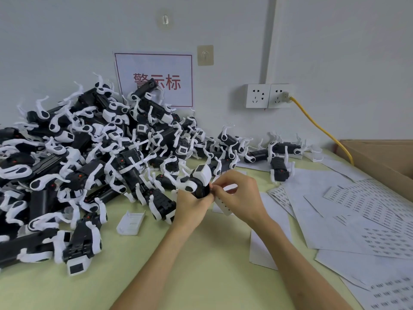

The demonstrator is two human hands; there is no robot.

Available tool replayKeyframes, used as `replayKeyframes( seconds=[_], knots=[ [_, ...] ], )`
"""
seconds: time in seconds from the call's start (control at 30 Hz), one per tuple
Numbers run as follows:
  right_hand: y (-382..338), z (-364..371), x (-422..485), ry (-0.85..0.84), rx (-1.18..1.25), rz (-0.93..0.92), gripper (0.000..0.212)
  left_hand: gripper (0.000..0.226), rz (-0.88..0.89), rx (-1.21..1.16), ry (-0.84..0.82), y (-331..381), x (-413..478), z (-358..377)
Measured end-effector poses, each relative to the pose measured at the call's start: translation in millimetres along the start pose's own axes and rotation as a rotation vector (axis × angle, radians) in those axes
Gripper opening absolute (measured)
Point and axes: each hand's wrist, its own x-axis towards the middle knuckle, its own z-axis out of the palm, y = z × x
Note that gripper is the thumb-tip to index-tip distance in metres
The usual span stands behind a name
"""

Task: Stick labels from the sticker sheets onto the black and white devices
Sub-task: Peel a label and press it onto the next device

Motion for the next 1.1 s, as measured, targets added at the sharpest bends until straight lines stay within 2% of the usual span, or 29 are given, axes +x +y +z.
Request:
replayKeyframes(
  seconds=[0.2, 0.47, 0.7, 0.8, 0.93, 1.03, 1.1],
  knots=[
    [1, -5, 4, -0.051, 0.089, 0.120, 0.013, 0.040, 0.040, 0.043, -0.076, 2, -1, -2],
    [-1, -11, 6, -0.094, 0.190, 0.207, 0.013, 0.038, -0.002, 0.042, -0.045, 5, -3, -2],
    [-1, -14, 8, -0.153, 0.264, 0.300, 0.028, 0.033, -0.013, 0.043, -0.064, 9, -5, -1],
    [1, -13, 8, -0.130, 0.256, 0.307, 0.033, 0.029, -0.043, 0.026, -0.064, 10, -5, -1],
    [4, -11, 9, -0.062, 0.255, 0.320, 0.016, 0.023, -0.083, 0.001, -0.068, 7, -4, 0],
    [6, -12, 10, 0.030, 0.284, 0.337, 0.013, 0.013, -0.087, -0.020, -0.072, 5, -4, 0],
    [7, -14, 11, 0.075, 0.318, 0.346, 0.013, 0.017, -0.099, -0.067, -0.075, 5, -4, -1]
  ],
)
